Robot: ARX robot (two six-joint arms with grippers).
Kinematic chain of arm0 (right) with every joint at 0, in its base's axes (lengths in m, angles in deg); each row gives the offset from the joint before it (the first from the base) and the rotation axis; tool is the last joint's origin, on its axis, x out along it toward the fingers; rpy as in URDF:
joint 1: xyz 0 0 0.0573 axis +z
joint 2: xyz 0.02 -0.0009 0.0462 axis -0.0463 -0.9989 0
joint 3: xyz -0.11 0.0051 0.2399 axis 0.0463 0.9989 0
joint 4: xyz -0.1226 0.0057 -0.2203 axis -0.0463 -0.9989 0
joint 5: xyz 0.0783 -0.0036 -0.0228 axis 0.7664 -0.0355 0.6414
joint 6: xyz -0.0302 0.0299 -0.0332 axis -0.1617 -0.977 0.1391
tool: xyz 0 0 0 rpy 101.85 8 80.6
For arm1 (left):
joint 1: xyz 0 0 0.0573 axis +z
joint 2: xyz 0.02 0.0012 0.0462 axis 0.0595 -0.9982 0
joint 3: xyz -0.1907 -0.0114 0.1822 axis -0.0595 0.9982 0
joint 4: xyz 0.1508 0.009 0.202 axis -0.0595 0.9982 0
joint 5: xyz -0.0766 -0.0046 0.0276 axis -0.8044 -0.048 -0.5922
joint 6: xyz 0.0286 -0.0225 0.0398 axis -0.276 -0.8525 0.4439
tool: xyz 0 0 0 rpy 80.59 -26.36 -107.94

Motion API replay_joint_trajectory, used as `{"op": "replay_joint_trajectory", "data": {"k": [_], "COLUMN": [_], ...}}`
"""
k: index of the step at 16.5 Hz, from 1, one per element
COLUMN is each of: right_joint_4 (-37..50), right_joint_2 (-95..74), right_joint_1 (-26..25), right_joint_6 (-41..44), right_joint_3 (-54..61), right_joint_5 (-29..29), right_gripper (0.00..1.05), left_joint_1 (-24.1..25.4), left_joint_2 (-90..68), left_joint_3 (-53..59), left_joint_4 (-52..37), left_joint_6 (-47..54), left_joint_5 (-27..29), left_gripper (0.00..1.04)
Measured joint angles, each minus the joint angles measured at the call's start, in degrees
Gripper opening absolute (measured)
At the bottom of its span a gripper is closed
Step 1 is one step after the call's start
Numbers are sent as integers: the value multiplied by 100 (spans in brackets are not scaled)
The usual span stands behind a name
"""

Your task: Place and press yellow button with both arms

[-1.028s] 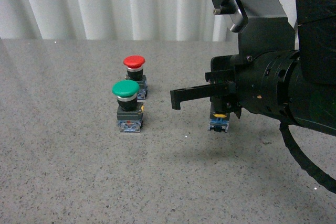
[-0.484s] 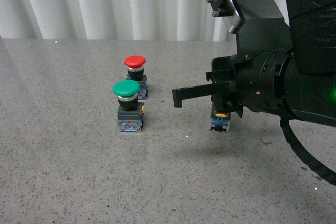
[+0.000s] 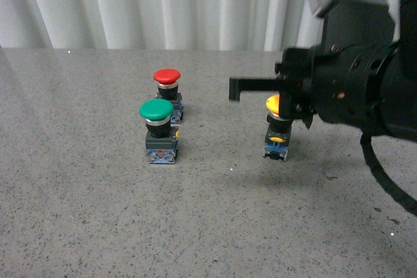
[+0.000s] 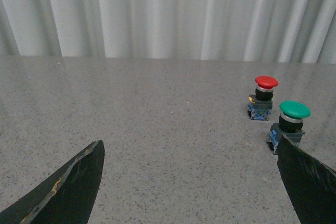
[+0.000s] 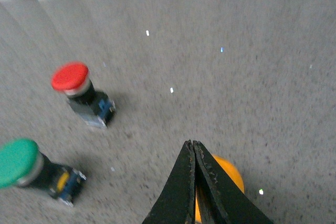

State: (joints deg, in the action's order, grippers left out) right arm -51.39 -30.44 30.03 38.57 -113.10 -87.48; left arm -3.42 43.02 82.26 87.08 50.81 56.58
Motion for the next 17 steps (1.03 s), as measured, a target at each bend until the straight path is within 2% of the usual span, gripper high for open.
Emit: {"op": "replay_joint_trajectory", "data": {"k": [3,5,6,7,8,9,10,11,17], "right_joint_4": [70,-302,-387,-844,-1252,-2041,-3521,-3368,-3213], "right_joint_2": [1303,2181,2771,3742,4454,5615,7960,8826,9189], "right_joint_1": [92,249,507,496,264,-192,-1818,-2739,-2739], "right_joint_6": [-658,-820,-426,284,660,992,1235,1287,1314], "right_joint_3": [50,457,769,1331,1738,2284,2981,3679,4116], "right_joint_5": [116,127,-750,-1720,-2009,-1838,-120,785,787], "right_gripper": [2,2,2,2,2,2,2,2,2], "left_joint_1": [-2,0,0,0,0,-2,0,-2,-2], "left_joint_2": [0,0,0,0,0,0,0,0,0], "left_joint_3": [0,0,0,0,0,0,0,0,0], "left_joint_4": [0,2,2,2,2,2,2,2,0], "left_joint_6": [0,0,0,0,0,0,0,0,0], "left_joint_5": [0,0,-2,0,11,7,0,0,-2], "left_gripper": [98,98,98,98,98,98,98,98,98]}}
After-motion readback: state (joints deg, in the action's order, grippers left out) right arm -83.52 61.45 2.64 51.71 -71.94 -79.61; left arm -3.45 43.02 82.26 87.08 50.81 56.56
